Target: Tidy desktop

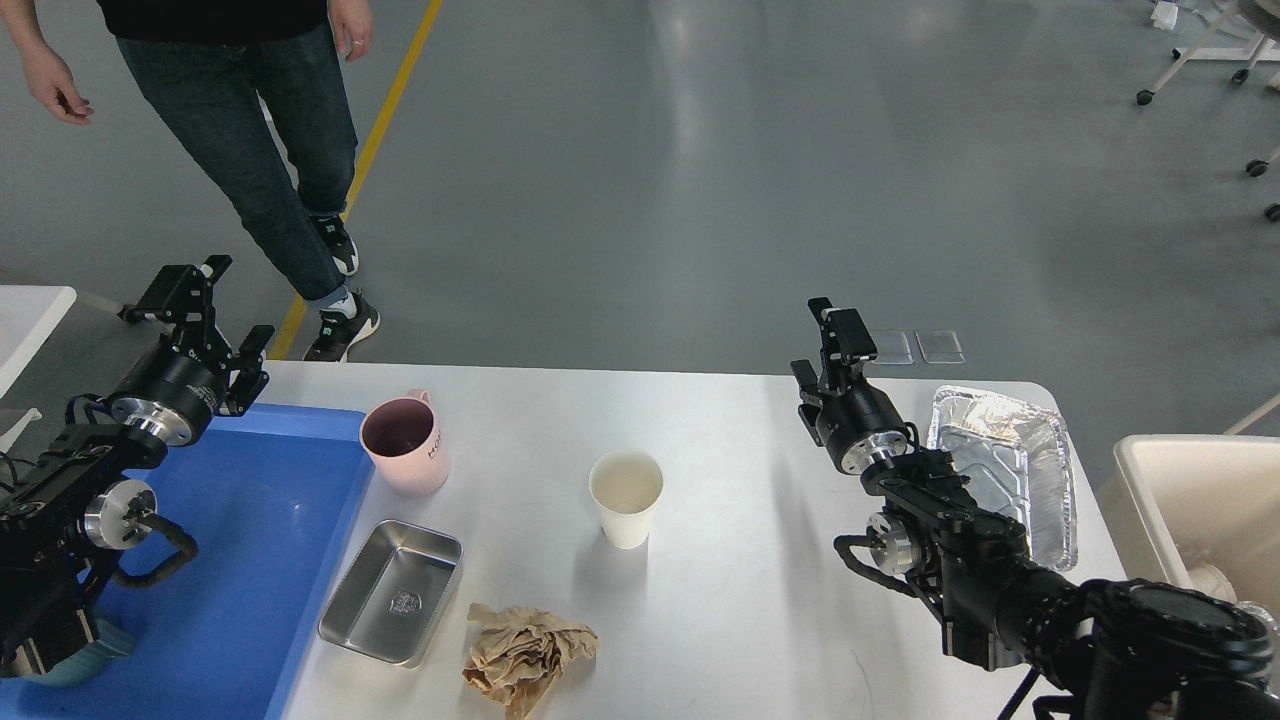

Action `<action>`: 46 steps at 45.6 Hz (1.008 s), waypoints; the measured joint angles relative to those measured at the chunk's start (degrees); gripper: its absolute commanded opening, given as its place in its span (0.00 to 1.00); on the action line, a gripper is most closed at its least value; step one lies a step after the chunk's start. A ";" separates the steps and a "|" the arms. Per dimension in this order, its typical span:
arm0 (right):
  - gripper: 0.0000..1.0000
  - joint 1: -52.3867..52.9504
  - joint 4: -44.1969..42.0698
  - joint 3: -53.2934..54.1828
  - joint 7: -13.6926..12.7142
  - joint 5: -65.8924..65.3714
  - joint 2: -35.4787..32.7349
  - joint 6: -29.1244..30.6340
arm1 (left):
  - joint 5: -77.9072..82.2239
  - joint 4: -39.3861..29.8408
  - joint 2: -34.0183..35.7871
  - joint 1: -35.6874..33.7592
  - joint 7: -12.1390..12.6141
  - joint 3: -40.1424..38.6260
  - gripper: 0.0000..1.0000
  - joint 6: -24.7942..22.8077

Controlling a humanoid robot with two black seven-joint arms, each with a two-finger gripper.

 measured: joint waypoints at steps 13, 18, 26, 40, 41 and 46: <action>1.00 -0.13 0.12 0.00 0.00 0.00 -0.03 -0.02 | 0.22 -1.07 -0.16 -0.18 1.15 2.58 0.98 -1.98; 1.00 0.05 0.21 0.00 0.00 0.00 0.01 -0.02 | 0.27 -4.94 3.68 -2.71 5.19 13.50 0.98 -4.02; 1.00 0.24 0.29 0.00 0.00 0.00 -0.03 -0.02 | 0.81 -18.93 17.72 -8.58 7.01 30.86 0.98 -4.62; 1.00 0.88 0.36 0.00 0.00 0.00 -0.06 0.00 | 10.07 -49.02 47.65 -9.89 7.26 35.18 0.98 -4.46; 1.00 0.94 0.36 0.00 0.00 0.01 -0.06 0.00 | 10.49 -50.42 49.28 -9.80 7.31 35.25 0.98 -4.46; 1.00 1.25 0.36 0.00 0.00 0.01 -0.12 0.03 | 12.10 -56.28 57.29 -9.40 7.58 35.60 0.98 -4.50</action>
